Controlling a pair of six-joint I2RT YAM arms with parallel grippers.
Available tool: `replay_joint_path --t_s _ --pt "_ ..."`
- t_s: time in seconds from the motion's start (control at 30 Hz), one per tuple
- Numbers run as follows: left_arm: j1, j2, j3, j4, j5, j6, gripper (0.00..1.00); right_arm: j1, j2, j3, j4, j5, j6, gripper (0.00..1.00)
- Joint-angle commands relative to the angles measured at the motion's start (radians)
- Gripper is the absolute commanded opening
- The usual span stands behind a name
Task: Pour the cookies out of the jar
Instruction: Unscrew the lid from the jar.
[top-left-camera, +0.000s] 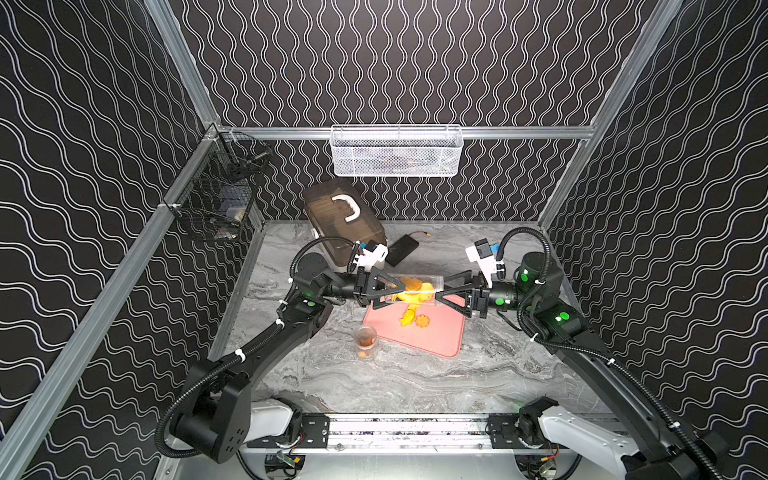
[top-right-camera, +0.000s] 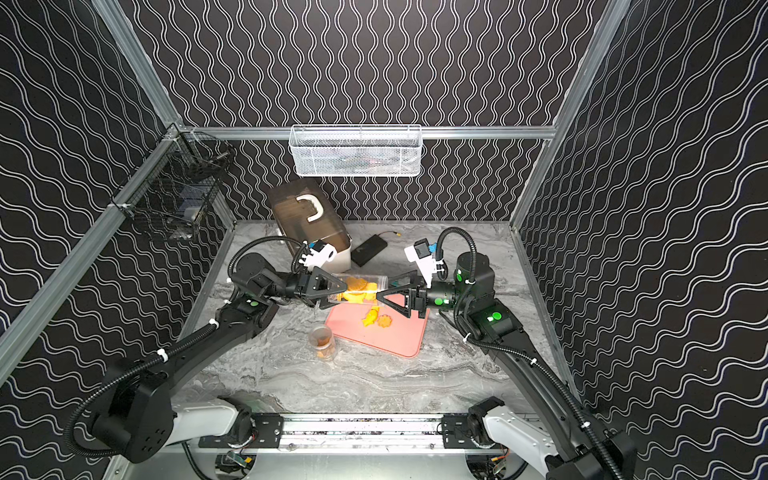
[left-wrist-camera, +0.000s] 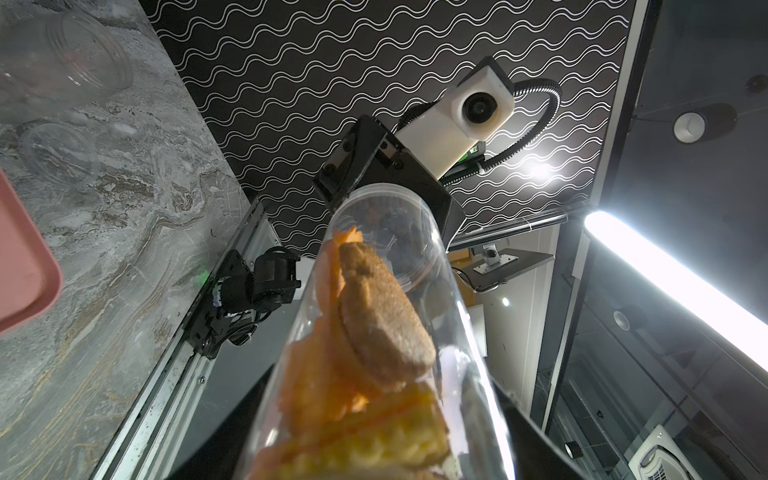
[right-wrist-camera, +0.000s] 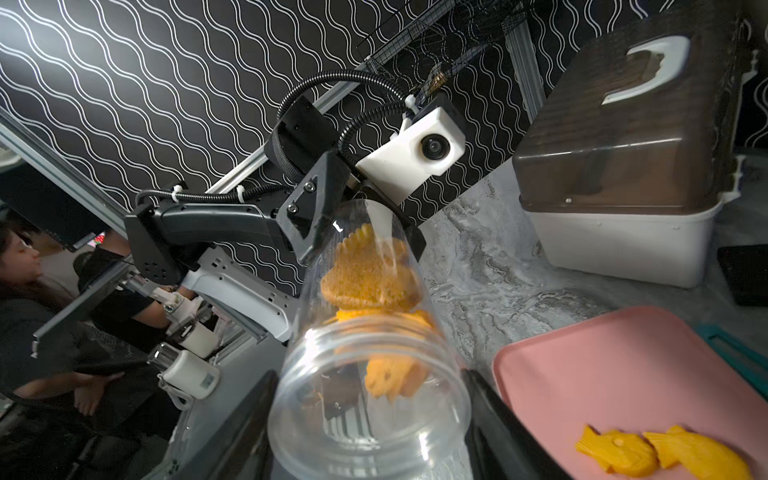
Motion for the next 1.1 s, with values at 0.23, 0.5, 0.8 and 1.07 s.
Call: replay_joint_path --t_s 0.23,0.5,0.8,1.07 --pt "0.007 0.007 -0.008 -0.033 -0.012 -0.047 0.66 0.013 -0.032 -0.009 -0.066 0.096 -0.407 0.45" --pt "0.007 0.012 -0.015 -0.030 -0.012 -0.045 0.66 0.018 -0.094 -0.078 -0.037 0.161 -0.516 0.44" --pt "0.007 0.019 -0.016 -0.027 -0.013 -0.048 0.66 0.021 -0.125 -0.100 -0.060 0.205 -0.588 0.45" --pt "0.007 0.022 -0.015 -0.021 -0.015 -0.049 0.67 0.020 -0.162 -0.109 -0.056 0.258 -0.519 0.47"
